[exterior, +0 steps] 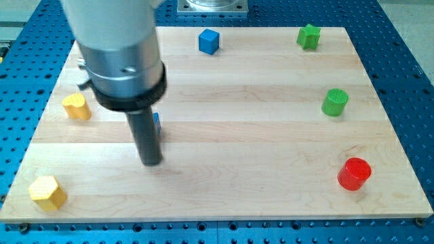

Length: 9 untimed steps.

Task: Move the yellow heart below the blue triangle

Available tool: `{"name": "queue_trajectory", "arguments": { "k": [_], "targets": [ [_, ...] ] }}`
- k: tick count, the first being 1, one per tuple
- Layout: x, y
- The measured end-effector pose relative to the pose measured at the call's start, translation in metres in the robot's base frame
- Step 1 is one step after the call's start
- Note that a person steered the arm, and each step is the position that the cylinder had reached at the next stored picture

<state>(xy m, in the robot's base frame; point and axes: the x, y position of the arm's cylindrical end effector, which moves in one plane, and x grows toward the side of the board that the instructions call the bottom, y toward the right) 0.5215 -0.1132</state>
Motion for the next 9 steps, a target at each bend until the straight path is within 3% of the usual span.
{"name": "queue_trajectory", "arguments": {
  "k": [3,4,5,6,8,9],
  "targets": [
    [-0.125,-0.014],
    [-0.164,-0.094],
    [-0.131,-0.164],
    [-0.058,-0.117],
    [-0.035,-0.033],
    [-0.077,-0.059]
  ]
}}
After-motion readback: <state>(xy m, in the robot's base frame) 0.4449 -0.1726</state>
